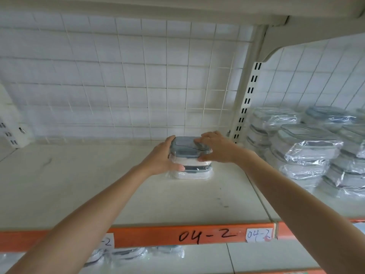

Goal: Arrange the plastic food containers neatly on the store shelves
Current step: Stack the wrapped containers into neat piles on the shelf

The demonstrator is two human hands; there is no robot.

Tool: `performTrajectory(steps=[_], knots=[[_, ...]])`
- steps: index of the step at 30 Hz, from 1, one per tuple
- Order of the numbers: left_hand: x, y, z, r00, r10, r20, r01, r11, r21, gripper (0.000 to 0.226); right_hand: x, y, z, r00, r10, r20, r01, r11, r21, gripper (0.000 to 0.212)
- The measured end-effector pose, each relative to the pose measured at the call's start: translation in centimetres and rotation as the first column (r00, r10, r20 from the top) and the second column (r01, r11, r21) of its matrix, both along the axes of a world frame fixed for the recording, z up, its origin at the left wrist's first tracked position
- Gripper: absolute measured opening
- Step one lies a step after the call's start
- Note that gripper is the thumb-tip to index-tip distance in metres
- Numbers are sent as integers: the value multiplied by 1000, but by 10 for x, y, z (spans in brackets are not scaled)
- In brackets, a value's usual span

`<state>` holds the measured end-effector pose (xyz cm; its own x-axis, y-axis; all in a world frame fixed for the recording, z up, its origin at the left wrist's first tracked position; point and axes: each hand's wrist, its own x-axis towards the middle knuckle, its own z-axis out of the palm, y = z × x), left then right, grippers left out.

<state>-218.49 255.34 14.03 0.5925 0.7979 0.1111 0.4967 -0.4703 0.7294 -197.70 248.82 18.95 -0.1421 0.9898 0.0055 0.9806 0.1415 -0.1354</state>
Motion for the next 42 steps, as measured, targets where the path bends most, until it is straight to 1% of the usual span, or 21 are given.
performTrajectory(steps=[3,6,11,15,17,19,21,23,25,28,31,33,35,37,39,42], knots=[[32,1,2,1000,23,-2,-23,999,42,96,14,-1,5,994,-53,96,50,998,33,53],[64,0,3,999,33,-12,-32,996,84,92,26,2,13,982,-102,162,102,995,5,40],[82,4,2,999,51,-15,-50,994,99,100,39,2,21,978,-190,82,194,980,-41,38],[81,0,-3,997,66,36,-71,988,135,92,38,1,21,978,-182,96,186,982,-31,27],[82,0,0,997,71,-6,-70,990,127,96,36,-1,21,975,-200,96,203,979,-24,26],[84,1,4,991,107,-80,-98,989,110,99,33,-1,19,965,-234,122,236,972,-1,25],[86,-1,9,976,149,-161,-130,984,125,98,29,-2,16,953,-264,151,265,964,16,23],[86,-6,13,958,157,-239,-122,980,157,97,28,-1,14,948,-264,177,264,964,23,20],[83,-12,17,937,162,-309,-96,971,217,93,29,-3,14,950,-243,197,239,970,47,19],[72,-20,24,900,179,-396,-48,947,319,82,29,-10,17,964,-184,193,158,977,143,24],[60,-26,30,845,223,-487,-23,923,383,62,24,-21,19,986,-15,166,-17,982,190,35],[52,-31,31,815,247,-524,-23,918,397,51,18,-29,17,989,96,116,-114,979,170,39],[42,-39,29,783,258,-566,-16,918,396,44,12,-36,9,982,173,74,-181,976,119,40],[30,-52,24,743,281,-608,-23,918,396,40,4,-40,-3,963,249,103,-256,965,53,42],[15,-71,17,726,324,-607,-55,907,418,38,-6,-43,-14,939,320,129,-325,946,18,42],[-9,-106,7,773,425,-471,-128,832,540,26,-25,-44,-24,903,418,101,-425,904,51,38]])
